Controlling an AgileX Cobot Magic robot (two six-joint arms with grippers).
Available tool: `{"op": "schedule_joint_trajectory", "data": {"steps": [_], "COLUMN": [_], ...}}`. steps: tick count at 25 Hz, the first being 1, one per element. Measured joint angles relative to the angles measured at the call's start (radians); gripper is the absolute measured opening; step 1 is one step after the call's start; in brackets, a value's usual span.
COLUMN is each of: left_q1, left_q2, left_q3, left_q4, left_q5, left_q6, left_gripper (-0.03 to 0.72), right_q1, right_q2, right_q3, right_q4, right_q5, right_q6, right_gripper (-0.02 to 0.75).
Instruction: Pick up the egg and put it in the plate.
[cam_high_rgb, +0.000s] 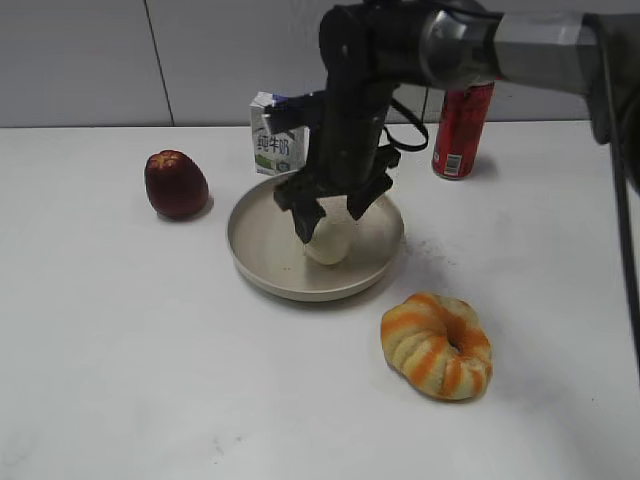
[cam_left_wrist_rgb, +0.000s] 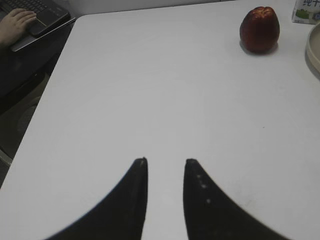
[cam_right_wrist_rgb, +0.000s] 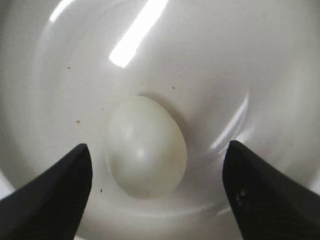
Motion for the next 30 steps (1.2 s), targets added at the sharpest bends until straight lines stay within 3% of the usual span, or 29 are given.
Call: {"op": "schedule_joint_trajectory", "data": {"steps": [9,13,19,30], "left_q1": [0.000,0.000,0.000,0.000], "left_q2": [0.000,0.000,0.000,0.000], "left_q3": [0.000,0.000,0.000,0.000], "left_q4": [0.000,0.000,0.000,0.000], "left_q5": [0.000,0.000,0.000,0.000], "left_q6": [0.000,0.000,0.000,0.000], "left_gripper": [0.190,0.190,0.190,0.190], "right_q1": [-0.164,-0.261,-0.323,-0.323], "right_q2": [-0.334,-0.516,-0.801,-1.348], "right_q3": [-0.001,0.090,0.386,0.942], "right_q4": [-0.005,-0.031,-0.122,-0.128], "right_q5": [0.096,0.119,0.139,0.174], "right_q6": [0.011,0.028,0.084,0.132], "right_gripper": [0.617,0.615,0.614,0.596]}}
